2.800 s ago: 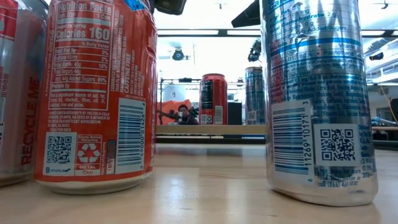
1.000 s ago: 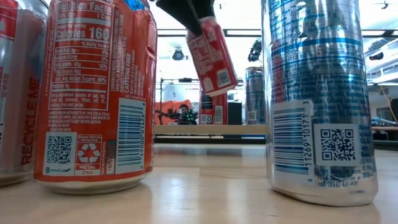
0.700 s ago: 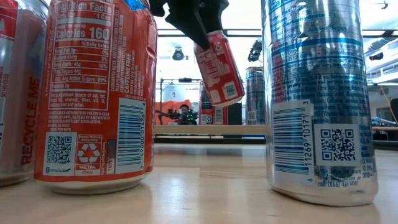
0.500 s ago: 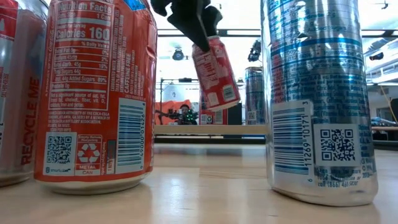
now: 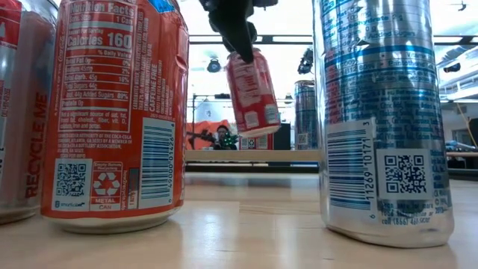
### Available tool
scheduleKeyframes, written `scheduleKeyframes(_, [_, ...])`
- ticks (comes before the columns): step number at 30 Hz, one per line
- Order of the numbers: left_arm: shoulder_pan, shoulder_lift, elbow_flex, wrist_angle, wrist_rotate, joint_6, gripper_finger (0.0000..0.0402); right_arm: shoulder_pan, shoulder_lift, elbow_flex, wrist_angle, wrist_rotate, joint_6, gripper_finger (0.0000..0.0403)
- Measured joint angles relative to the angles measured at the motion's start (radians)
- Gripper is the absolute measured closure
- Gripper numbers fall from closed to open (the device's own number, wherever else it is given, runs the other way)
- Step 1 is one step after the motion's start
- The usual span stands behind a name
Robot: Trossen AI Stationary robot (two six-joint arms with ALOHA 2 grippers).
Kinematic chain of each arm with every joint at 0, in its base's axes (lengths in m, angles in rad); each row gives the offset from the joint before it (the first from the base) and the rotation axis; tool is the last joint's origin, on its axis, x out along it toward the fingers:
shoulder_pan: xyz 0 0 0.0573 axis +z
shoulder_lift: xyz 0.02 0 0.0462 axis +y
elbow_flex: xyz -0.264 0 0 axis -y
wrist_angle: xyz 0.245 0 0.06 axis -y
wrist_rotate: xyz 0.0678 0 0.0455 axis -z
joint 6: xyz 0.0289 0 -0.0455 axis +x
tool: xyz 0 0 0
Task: Place canned beverage on shelf
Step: Put the top red-white soda can on the shelf aligned with the red-black soda can
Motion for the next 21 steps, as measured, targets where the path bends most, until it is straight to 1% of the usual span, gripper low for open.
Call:
scheduleKeyframes(3, [0.007,0.056,0.099,-0.101,-0.001,-0.035,0.0102,-0.015,0.0,0.0,0.001,-0.033,0.001,0.0034])
scheduleKeyframes(6, [0.006,0.111,0.164,-0.183,0.004,-0.048,0.0102,-0.027,0.0,0.0,-0.002,-0.038,0.004,0.0034])
scheduleKeyframes(8, [0.007,0.132,0.176,-0.217,0.008,-0.048,0.0102,-0.031,0.0,0.0,-0.007,-0.038,0.007,0.0034])
scheduleKeyframes(11, [0.011,0.146,0.179,-0.21,0.03,-0.04,0.0102,-0.033,0.0,0.0,-0.016,-0.039,0.008,0.0034])
scheduleKeyframes(21, [0.023,0.155,0.18,-0.195,0.018,0.027,0.0102,-0.033,0.0,0.0,-0.027,-0.039,0.019,0.0034])
